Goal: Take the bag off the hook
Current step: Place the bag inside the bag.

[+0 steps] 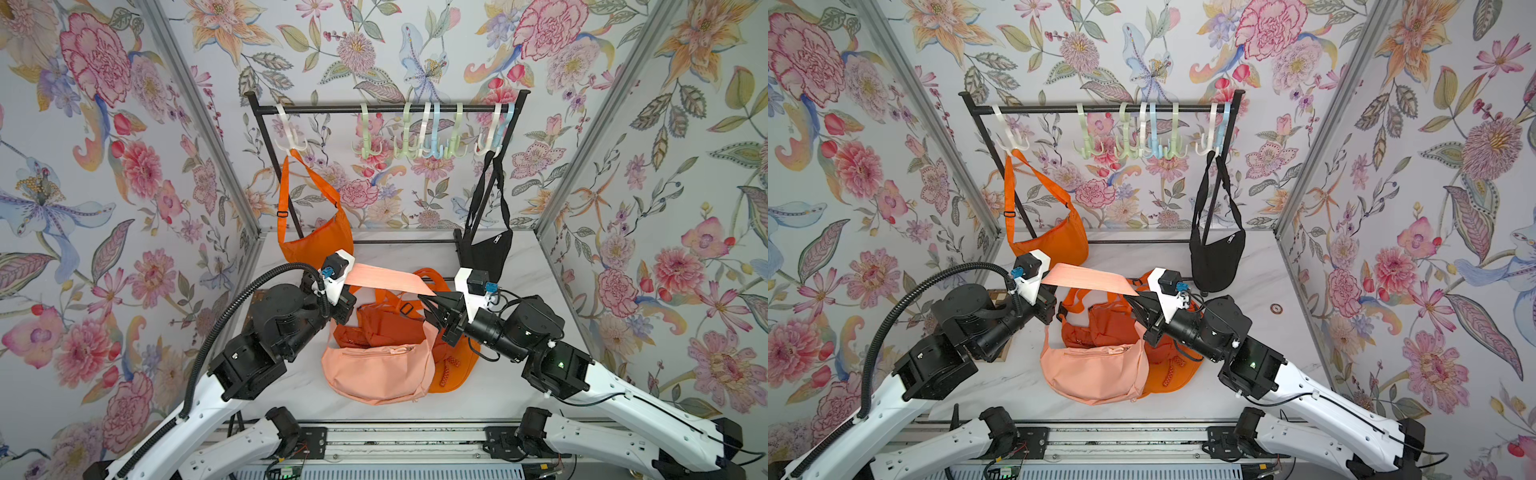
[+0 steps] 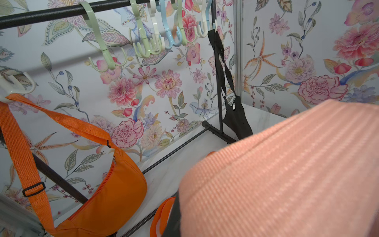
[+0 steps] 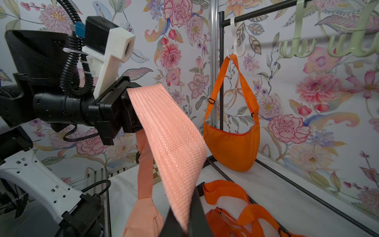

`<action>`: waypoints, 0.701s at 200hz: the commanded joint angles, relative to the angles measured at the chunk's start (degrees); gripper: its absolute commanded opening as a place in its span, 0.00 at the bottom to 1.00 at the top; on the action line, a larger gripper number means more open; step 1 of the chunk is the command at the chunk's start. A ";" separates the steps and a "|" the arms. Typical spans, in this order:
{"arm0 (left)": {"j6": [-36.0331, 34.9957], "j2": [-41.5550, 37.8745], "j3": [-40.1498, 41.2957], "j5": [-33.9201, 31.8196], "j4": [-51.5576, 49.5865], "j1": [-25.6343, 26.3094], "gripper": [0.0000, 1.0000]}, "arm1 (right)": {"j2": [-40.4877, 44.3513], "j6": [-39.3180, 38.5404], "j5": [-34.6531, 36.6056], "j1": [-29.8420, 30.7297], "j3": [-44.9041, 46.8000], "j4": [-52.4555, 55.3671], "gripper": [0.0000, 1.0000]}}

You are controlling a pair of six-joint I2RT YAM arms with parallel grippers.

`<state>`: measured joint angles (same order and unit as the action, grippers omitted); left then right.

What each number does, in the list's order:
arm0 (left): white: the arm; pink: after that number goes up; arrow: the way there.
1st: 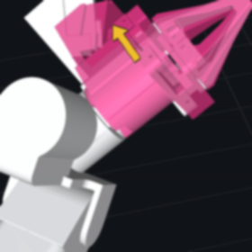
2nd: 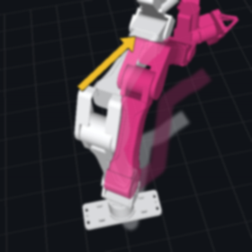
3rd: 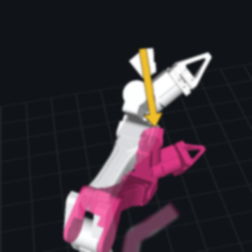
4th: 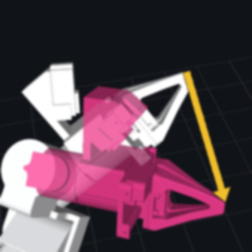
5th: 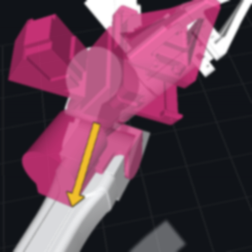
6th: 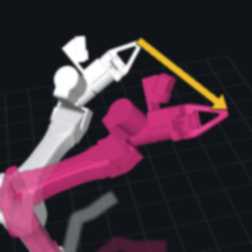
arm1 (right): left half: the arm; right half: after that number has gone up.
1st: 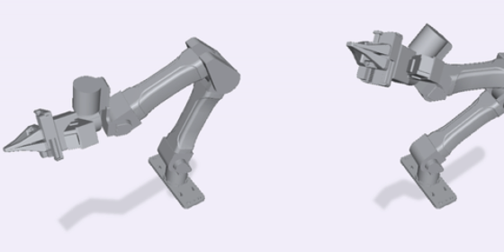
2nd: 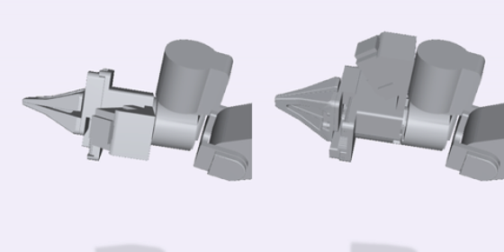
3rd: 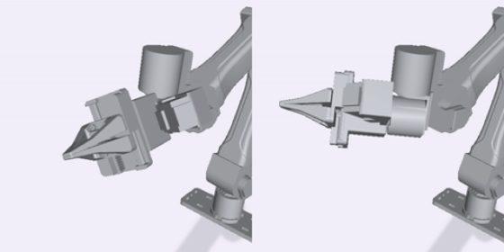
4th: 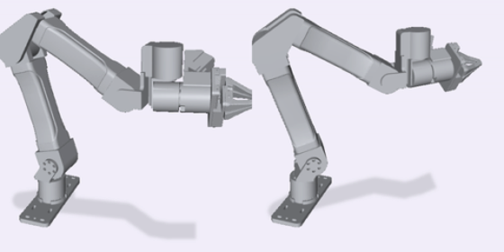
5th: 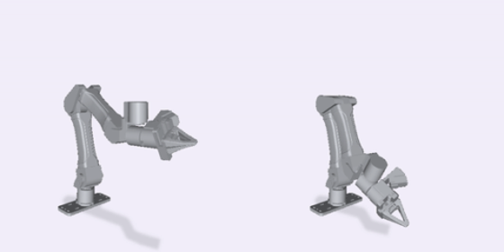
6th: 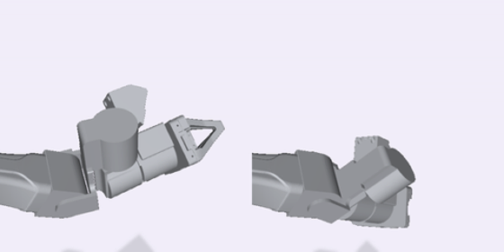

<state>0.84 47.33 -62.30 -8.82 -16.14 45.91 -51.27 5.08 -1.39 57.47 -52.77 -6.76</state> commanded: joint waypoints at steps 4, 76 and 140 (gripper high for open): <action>1.09 -0.03 2.45 -7.94 6.15 -1.60 0.00 | -1.34 3.80 2.58 -3.07 2.33 -1.70 0.00; 5.37 6.30 9.95 0.68 14.92 -13.44 0.00 | -7.76 10.13 -5.62 -13.57 8.89 -9.39 0.00; 9.44 15.70 14.57 0.27 28.88 -15.53 0.00 | -15.43 11.63 -10.09 -19.73 12.52 -18.71 0.00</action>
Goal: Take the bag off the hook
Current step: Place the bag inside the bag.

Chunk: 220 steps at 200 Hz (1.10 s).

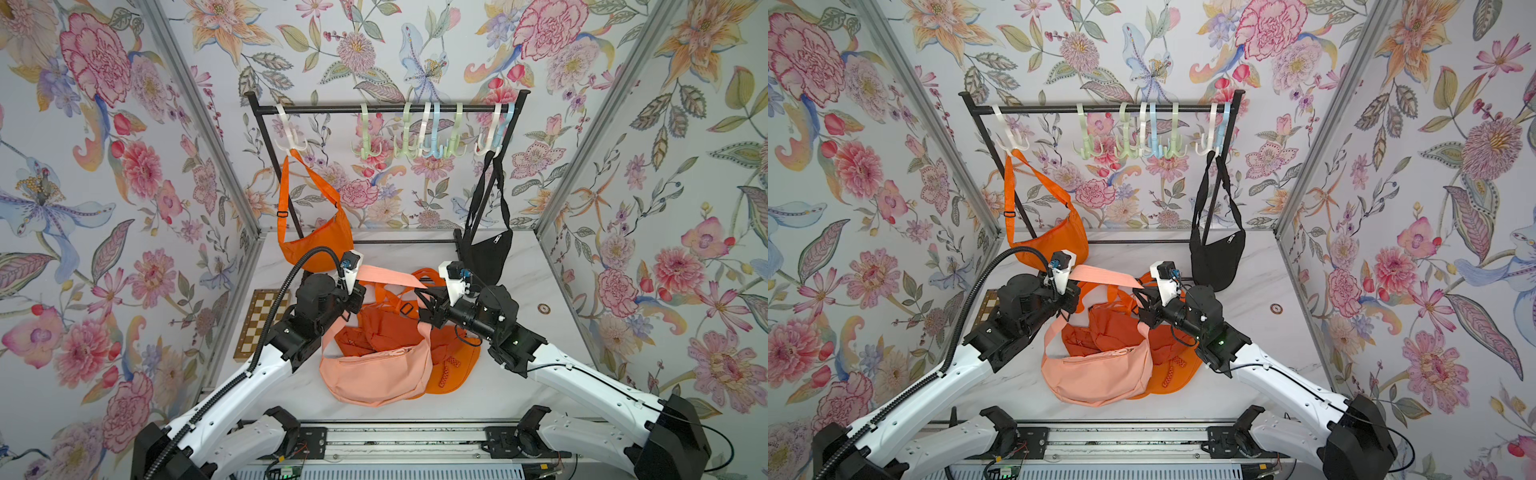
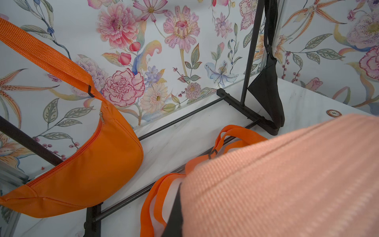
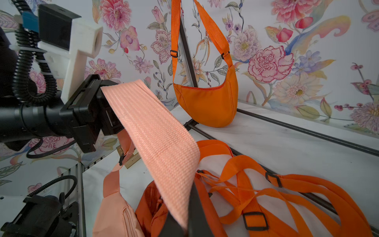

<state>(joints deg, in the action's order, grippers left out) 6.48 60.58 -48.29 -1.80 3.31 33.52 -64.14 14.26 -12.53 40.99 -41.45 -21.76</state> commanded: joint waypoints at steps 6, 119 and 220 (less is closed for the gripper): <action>3.80 3.58 0.72 -7.02 10.54 -3.20 0.00 | -3.60 2.73 0.55 -3.49 1.28 -4.47 0.00; 4.66 26.32 -6.70 -6.90 23.18 -10.61 0.00 | -25.54 7.16 -6.74 -9.69 -3.03 -16.34 0.00; 5.72 36.52 -7.34 -5.61 24.93 -12.60 0.00 | -32.60 10.78 -11.99 -10.89 -4.13 -20.42 0.00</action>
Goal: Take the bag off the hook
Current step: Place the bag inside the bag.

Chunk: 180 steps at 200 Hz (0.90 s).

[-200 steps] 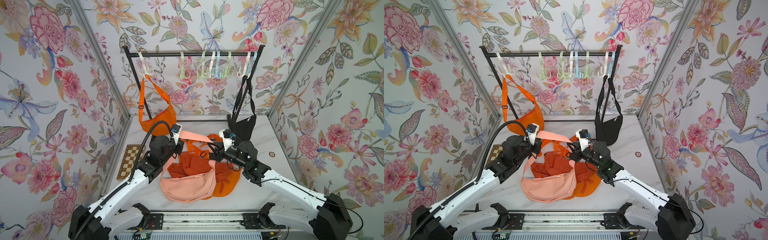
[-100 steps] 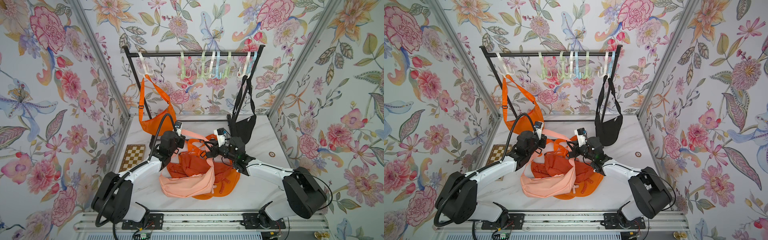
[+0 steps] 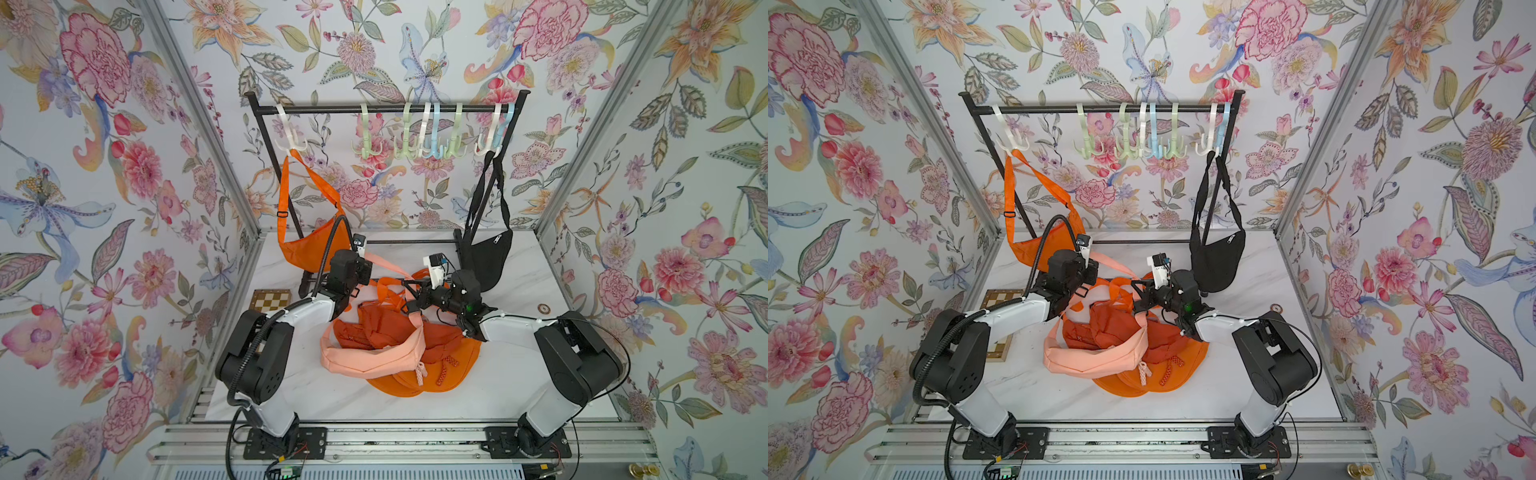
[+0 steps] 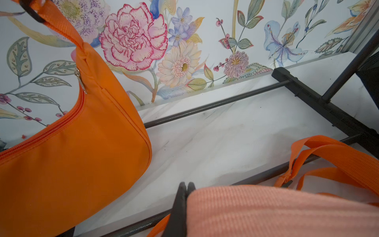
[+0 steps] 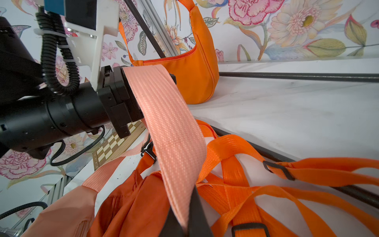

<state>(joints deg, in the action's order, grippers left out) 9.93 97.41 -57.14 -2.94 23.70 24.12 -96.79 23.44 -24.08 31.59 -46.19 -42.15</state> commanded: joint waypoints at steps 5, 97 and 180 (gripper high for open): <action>2.33 -0.32 1.85 -4.51 4.59 -3.24 0.00 | 0.18 1.69 -0.45 -1.53 0.74 -0.09 0.00; 6.01 -4.24 12.62 -4.48 7.23 -3.27 0.00 | 0.86 3.63 -1.08 1.20 4.16 0.45 0.02; 6.06 -7.14 16.37 -6.02 8.78 -3.25 0.00 | -0.70 6.64 -1.24 5.23 3.24 -1.11 0.04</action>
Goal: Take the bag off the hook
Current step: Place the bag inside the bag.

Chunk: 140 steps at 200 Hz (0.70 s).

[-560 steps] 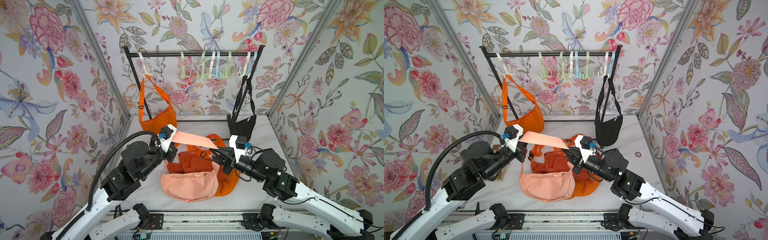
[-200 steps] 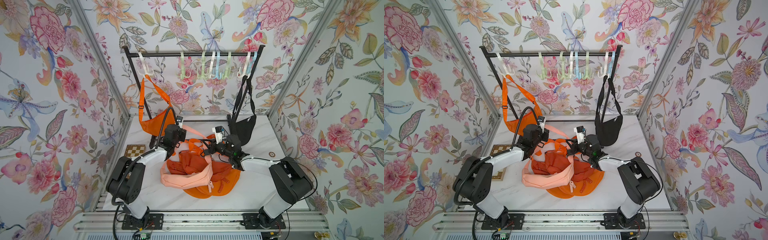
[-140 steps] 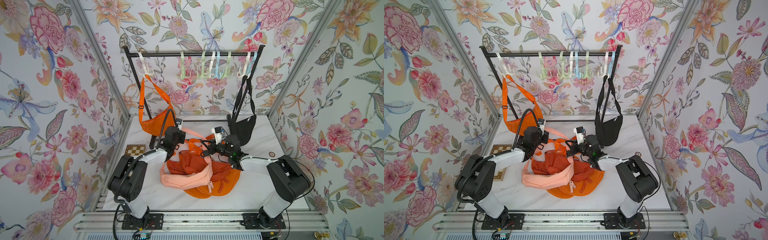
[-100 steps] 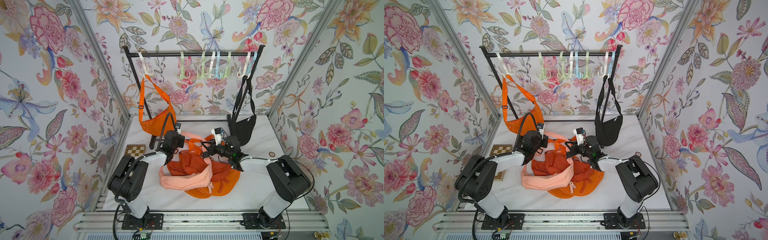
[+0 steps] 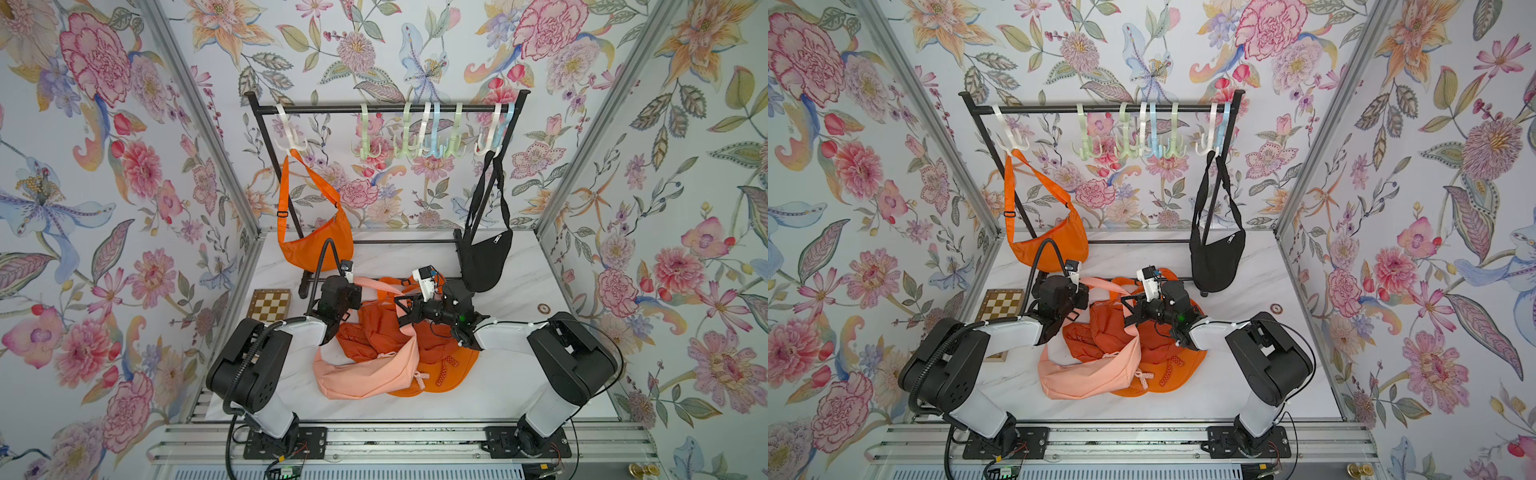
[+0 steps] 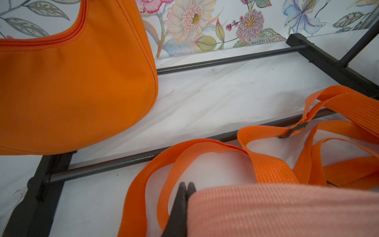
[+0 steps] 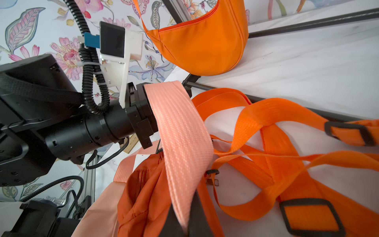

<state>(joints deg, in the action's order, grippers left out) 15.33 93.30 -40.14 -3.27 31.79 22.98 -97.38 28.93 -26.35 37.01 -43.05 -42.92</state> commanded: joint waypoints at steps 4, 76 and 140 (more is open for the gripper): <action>0.26 -3.27 -1.20 -6.04 0.23 -2.19 0.00 | -0.01 1.21 1.04 -0.19 -0.07 -0.25 0.04; -3.09 -20.06 -10.19 -9.71 -8.59 -3.38 0.00 | 8.38 0.08 0.03 5.48 -5.98 6.66 0.01; -4.65 -32.86 -12.24 -9.23 -15.58 -3.38 0.00 | 18.11 -1.54 2.65 8.79 -9.66 13.08 0.00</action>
<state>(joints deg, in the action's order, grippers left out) 10.96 63.44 -49.71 -6.28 17.63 22.02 -81.49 28.27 -25.17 45.82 -52.75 -35.68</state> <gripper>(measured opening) 0.050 0.048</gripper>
